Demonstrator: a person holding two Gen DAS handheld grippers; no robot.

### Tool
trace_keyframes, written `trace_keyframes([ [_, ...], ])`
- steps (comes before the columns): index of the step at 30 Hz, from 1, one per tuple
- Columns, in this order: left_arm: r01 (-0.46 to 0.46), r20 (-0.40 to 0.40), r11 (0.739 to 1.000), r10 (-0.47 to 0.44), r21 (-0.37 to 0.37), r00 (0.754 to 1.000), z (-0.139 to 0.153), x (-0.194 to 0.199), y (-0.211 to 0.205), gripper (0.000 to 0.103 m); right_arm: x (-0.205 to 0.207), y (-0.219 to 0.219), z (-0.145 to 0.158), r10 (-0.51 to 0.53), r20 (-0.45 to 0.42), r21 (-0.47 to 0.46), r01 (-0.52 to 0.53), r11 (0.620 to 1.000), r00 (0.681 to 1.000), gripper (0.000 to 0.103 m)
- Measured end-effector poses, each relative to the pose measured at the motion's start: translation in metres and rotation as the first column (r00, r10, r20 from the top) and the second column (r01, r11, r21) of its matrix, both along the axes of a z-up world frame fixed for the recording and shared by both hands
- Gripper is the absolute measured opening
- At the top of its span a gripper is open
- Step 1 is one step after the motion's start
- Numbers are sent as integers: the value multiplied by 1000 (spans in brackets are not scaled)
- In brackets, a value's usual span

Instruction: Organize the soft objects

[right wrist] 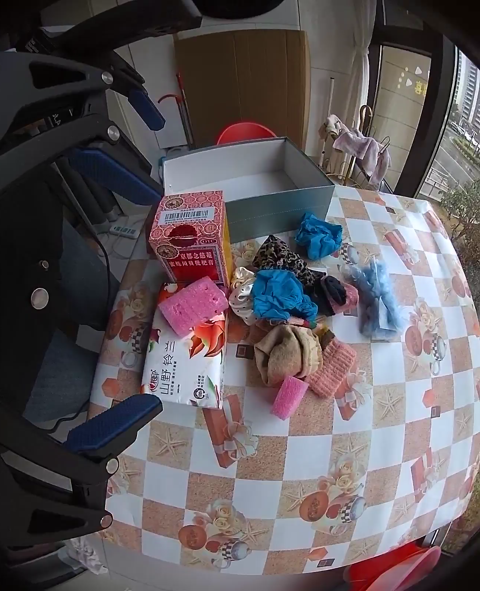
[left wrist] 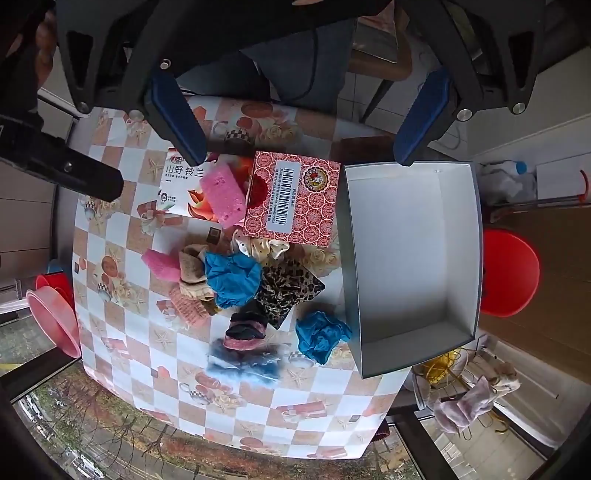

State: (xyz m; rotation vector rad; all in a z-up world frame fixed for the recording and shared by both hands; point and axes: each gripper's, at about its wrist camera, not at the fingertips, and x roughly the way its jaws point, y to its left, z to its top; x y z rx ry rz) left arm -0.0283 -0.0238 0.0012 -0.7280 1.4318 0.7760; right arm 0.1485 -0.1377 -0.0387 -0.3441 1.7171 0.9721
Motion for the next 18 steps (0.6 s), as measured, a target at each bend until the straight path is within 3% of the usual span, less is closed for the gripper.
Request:
trace_keyframes([
  [18,1,-24,1000,-1,-1,1000,-1,3,5,101,3,-2,-1,7,-12,9,-7,1000,1000,103],
])
